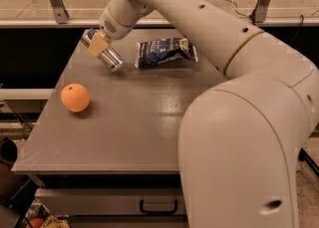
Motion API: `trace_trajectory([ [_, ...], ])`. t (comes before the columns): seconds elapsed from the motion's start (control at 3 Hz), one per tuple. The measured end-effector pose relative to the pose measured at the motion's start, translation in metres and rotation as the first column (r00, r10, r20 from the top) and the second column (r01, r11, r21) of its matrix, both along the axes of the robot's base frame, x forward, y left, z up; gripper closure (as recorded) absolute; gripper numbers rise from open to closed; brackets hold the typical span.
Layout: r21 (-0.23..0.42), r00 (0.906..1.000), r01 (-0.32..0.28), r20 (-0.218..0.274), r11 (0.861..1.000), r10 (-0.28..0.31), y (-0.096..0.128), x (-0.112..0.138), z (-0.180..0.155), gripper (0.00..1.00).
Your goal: Knock redbull can over
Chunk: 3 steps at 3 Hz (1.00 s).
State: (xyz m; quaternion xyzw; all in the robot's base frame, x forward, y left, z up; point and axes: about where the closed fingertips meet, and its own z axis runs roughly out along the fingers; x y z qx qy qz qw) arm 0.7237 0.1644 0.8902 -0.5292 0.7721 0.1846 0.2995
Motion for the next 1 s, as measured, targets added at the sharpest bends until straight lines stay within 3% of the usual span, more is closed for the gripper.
trace_trajectory([
  [0.67,-0.013,0.9894,-0.113,-0.093,0.994,0.111,0.028,-0.004,-0.039,1.0],
  [1.0,0.003,0.9835,-0.15,-0.102,0.989,0.15,0.04,-0.001,-0.048,1.0],
])
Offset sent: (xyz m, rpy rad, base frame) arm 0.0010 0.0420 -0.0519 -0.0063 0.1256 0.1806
